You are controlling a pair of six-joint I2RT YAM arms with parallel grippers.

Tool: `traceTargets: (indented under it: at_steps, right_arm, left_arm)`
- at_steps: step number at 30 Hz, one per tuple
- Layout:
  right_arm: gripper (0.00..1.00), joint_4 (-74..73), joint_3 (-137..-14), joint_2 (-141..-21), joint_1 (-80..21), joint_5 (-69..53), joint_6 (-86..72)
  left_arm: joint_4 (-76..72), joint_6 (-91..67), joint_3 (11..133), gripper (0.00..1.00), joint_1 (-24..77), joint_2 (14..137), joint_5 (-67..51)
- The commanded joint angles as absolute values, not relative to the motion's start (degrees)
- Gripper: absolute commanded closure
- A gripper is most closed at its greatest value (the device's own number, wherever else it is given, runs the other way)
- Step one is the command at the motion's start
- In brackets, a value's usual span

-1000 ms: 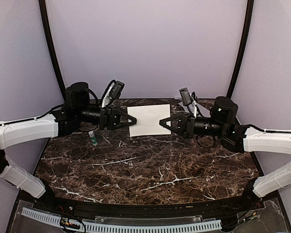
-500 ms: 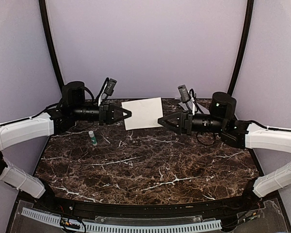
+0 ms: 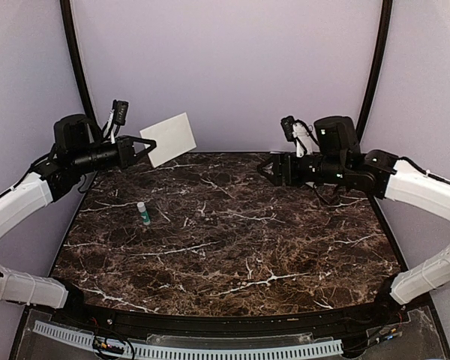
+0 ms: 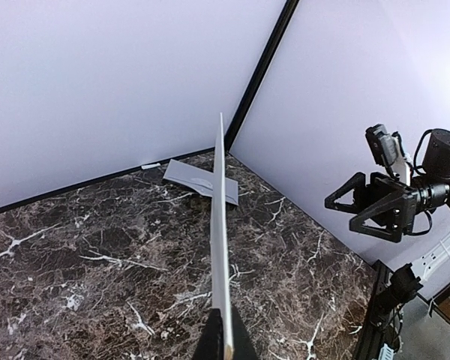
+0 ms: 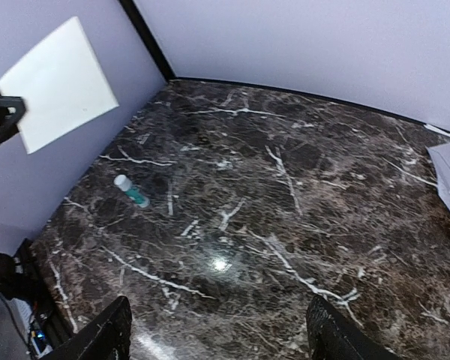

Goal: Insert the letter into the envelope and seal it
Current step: Pick up the envelope from the center of the board.

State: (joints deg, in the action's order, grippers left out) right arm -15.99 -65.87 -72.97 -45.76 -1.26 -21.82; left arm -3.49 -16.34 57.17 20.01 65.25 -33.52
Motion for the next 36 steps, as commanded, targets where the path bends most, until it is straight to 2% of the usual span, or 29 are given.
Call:
traceTargets:
  at_steps: [1,11,13,15,20,27,36]
  right_arm:
    - [0.23,-26.8,-69.6,-80.1,-42.9,8.7,-18.5]
    - [0.24,-27.8,-73.8,-91.7,-33.6,14.1,-13.1]
    - [0.35,-27.3,-74.7,-94.2,-31.7,13.1,-11.5]
    - [0.39,-27.7,-76.6,-97.1,-30.4,13.0,-10.7]
    - [0.37,-27.7,-81.4,-103.3,-28.1,15.2,-8.0]
    - [0.44,-29.3,-90.4,-113.6,-27.4,21.0,-4.4]
    - [0.44,-29.2,-98.3,-123.6,-27.3,28.4,-1.5]
  left_arm:
    - [0.4,-13.9,56.7,1.0,19.8,63.0,-29.1]
    - [1.0,-12.4,55.7,1.0,19.8,57.7,-25.2]
    - [0.9,-12.4,55.6,1.0,19.8,57.6,-25.2]
    - [0.6,-12.7,55.3,1.0,19.8,57.8,-25.8]
    - [0.2,-13.5,54.7,1.0,19.8,58.1,-26.7]
    - [0.2,-14.0,54.6,1.0,19.9,58.6,-28.5]
    - [-1.4,-14.2,54.1,1.0,19.9,58.6,-29.0]
